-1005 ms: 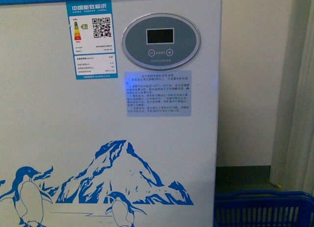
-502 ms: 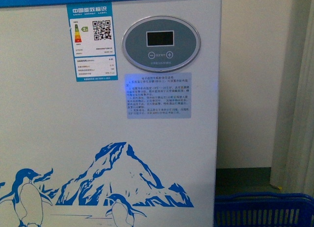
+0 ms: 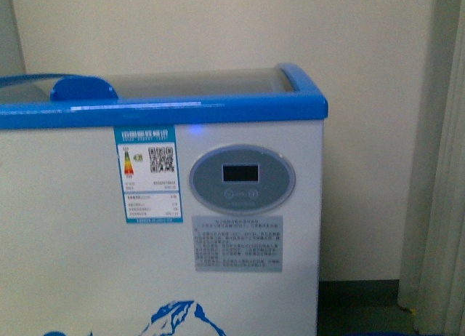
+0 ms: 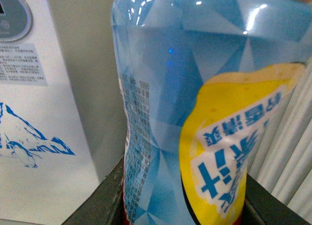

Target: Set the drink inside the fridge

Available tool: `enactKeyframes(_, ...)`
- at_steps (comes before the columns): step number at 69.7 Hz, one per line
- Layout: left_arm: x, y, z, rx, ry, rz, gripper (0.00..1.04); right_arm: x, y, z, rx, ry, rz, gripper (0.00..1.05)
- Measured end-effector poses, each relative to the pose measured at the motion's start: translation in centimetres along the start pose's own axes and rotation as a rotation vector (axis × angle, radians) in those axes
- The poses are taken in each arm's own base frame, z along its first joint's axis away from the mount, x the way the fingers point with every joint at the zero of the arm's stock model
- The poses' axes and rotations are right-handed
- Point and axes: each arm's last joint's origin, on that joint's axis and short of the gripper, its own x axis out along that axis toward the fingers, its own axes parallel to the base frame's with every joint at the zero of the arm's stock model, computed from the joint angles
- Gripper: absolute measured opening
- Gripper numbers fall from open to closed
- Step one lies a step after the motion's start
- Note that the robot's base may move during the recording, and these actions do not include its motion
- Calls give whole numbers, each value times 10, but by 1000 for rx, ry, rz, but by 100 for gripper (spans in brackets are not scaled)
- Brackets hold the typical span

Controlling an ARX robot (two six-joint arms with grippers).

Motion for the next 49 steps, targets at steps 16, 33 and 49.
enactKeyframes(16, 0, 0, 0, 0, 0, 0, 97, 0, 0, 0, 0, 0, 0, 40)
enactKeyframes(33, 0, 0, 0, 0, 0, 0, 97, 0, 0, 0, 0, 0, 0, 40)
enactKeyframes(49, 0, 0, 0, 0, 0, 0, 97, 0, 0, 0, 0, -2, 0, 40)
